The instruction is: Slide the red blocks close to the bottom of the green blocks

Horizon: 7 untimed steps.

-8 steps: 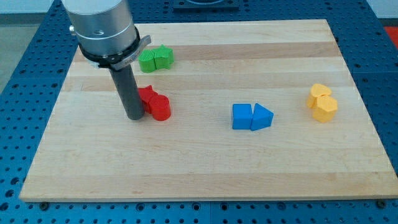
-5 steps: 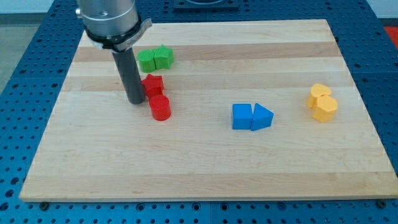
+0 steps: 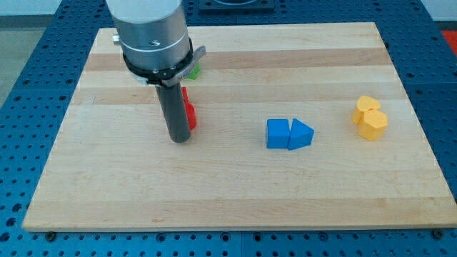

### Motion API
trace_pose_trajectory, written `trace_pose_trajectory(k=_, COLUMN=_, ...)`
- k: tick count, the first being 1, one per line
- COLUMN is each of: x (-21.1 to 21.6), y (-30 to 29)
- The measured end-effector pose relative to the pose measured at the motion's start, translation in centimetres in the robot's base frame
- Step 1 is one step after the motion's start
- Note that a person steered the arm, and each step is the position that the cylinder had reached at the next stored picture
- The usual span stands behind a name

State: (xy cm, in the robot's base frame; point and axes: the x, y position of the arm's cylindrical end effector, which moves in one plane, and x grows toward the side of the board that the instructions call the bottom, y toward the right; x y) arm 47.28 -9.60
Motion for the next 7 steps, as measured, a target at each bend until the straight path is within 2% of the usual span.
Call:
trace_pose_trajectory(k=2, x=-2.9, y=0.0)
trace_pose_trajectory(k=3, x=-2.5, y=0.3)
trace_pose_trajectory(k=4, x=0.0, y=2.0)
trace_pose_trajectory(k=5, x=-0.8, y=4.9)
trace_pose_trajectory(k=7, x=-1.9, y=5.5)
